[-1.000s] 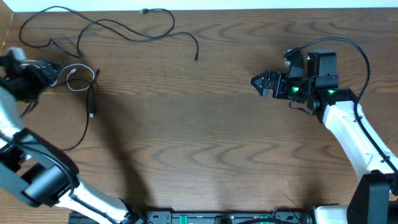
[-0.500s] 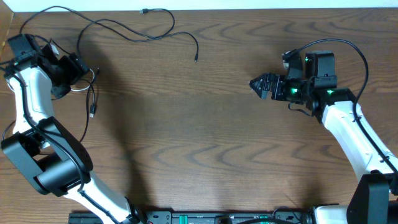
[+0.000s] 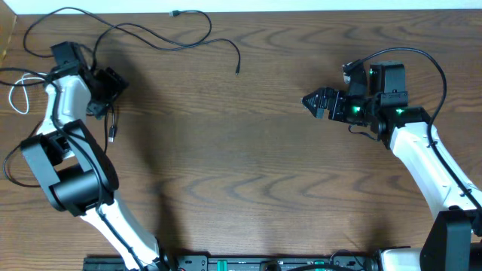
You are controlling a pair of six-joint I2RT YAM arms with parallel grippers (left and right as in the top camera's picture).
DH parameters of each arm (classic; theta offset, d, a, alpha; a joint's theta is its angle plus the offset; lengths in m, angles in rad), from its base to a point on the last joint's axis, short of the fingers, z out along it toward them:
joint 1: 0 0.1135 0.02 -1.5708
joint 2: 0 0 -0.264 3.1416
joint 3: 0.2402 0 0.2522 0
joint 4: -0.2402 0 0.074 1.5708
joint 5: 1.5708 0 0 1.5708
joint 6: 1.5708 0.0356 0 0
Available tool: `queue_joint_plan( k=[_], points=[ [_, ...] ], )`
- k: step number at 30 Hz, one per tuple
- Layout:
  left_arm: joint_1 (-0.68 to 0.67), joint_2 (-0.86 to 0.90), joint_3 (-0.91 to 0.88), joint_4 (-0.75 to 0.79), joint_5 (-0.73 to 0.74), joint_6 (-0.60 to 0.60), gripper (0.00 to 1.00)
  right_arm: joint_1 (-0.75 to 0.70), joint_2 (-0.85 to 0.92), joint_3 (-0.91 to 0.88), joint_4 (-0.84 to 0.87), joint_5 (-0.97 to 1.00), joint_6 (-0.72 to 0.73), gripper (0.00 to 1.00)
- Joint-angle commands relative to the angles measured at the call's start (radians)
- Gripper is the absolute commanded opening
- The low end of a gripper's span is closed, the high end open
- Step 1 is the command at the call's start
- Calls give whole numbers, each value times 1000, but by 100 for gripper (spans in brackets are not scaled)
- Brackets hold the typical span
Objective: Untangle cables
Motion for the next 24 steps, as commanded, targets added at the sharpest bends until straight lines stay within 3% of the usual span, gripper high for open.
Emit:
queue_joint_plan(
  k=[1,9,12,15,20,21,24],
  points=[
    [-6,31,-5,2,-103,-50,82,5,-1,6,-6,-4,27,99],
    [-6,44,-5,13,-104,-3,77,6,-1,6,-8,-3,27,99],
    [-6,56,-5,50,-103,57,75,6,-1,6,-8,-3,27,99],
    [-6,64,-5,51,-103,110,66,7,-1,6,-8,-3,27,99],
    [-7,75,-8,29,-103,207,65,8,-1,6,-7,-2,26,99],
    [-7,75,-8,28,-103,225,60,8,-1,6,-7,-2,26,99],
    [-7,75,-8,17,-103,243,30,8,-1,6,-7,-2,26,99]
  ],
)
